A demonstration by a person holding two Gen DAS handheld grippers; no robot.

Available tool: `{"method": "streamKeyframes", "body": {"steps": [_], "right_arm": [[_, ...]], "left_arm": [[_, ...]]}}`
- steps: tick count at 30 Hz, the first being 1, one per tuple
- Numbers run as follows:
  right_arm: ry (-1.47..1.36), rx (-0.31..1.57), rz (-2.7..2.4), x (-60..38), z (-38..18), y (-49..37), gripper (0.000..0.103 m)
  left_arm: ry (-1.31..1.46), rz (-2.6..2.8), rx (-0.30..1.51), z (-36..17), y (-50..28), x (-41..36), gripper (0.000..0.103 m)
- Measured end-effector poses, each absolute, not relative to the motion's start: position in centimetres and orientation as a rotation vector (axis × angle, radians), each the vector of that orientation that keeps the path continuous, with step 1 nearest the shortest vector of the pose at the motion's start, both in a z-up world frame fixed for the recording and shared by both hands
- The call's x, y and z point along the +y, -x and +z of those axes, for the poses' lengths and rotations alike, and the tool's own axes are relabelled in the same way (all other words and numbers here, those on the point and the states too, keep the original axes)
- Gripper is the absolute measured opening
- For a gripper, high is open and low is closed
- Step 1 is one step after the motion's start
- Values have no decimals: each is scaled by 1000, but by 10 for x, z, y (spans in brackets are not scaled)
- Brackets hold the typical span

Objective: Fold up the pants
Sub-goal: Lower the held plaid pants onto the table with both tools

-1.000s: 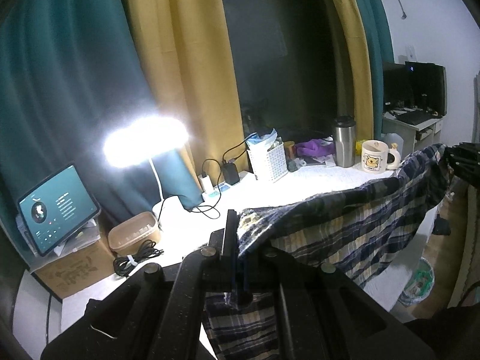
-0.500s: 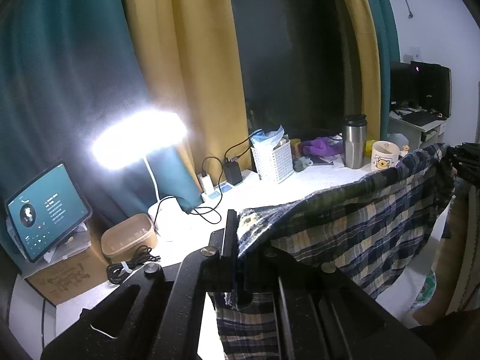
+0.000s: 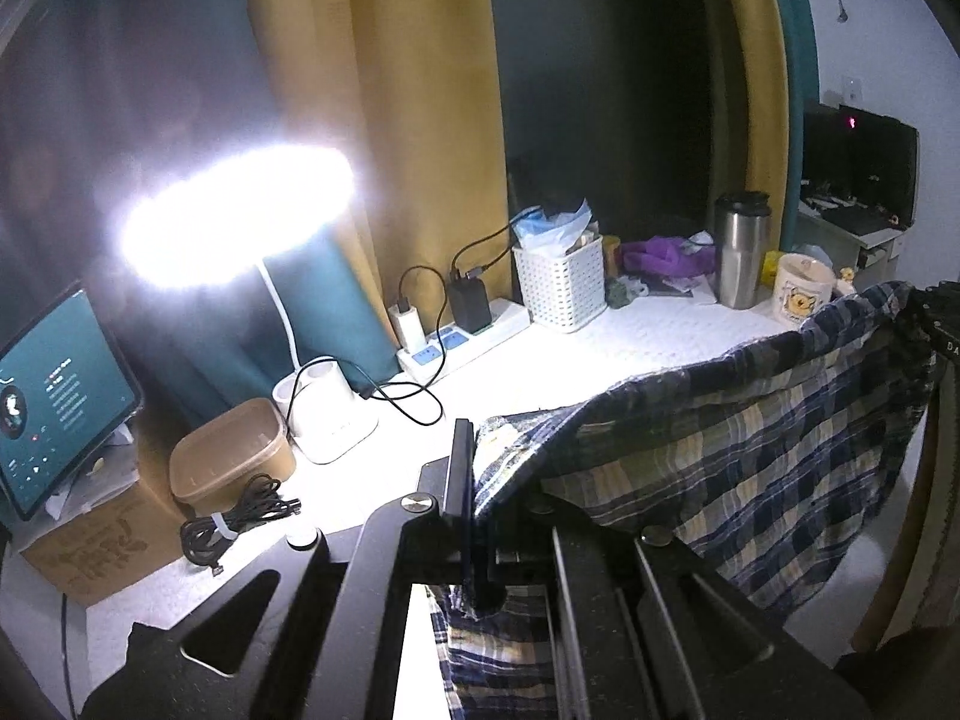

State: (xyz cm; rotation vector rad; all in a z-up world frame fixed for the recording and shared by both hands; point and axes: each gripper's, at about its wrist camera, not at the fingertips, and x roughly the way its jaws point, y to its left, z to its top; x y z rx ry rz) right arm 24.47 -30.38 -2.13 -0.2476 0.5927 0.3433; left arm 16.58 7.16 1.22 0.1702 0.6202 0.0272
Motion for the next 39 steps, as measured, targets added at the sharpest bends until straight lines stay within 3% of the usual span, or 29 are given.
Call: {"method": "streamKeyframes", "body": {"steps": [39], "right_arm": [[268,838,360,-257,-116,-351,8]], "left_arm": [[-133,10,936,-106,-288,113,6]]}}
